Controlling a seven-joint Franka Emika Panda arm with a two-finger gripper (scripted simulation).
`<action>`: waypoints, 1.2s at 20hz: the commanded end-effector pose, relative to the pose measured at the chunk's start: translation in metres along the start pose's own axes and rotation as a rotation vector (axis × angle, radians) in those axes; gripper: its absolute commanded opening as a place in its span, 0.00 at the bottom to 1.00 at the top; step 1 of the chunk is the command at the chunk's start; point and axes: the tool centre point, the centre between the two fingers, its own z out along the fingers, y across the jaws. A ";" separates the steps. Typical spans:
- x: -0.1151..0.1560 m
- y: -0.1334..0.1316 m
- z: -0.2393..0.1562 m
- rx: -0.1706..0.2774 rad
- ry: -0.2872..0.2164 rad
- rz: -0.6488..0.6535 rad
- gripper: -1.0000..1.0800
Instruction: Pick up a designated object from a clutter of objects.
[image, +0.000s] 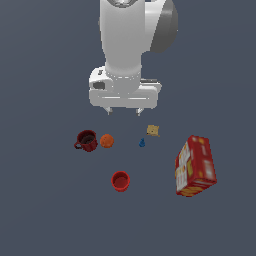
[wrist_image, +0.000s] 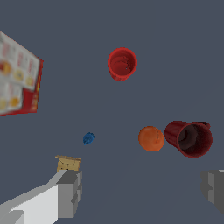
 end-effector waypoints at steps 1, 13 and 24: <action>0.000 0.000 0.000 0.000 0.000 0.000 0.96; -0.002 -0.005 -0.013 0.012 0.008 -0.041 0.96; 0.000 -0.011 0.002 0.012 0.009 0.033 0.96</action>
